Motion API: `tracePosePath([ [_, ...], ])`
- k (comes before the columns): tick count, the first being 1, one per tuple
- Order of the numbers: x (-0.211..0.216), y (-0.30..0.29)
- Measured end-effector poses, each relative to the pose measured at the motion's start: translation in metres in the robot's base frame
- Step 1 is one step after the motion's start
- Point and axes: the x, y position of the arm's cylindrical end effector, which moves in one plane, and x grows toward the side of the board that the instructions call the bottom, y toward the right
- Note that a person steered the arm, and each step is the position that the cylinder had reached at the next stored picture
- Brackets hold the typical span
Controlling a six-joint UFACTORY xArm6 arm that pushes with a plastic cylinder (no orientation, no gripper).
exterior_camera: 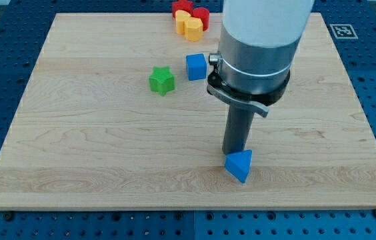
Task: Point your arm at the green star
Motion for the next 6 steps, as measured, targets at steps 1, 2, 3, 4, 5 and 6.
tracePosePath([
  [1, 0.002, -0.003],
  [2, -0.012, -0.045],
  [3, -0.031, -0.108],
  [4, -0.07, -0.181],
  [5, -0.12, -0.227],
  [6, -0.166, -0.225],
])
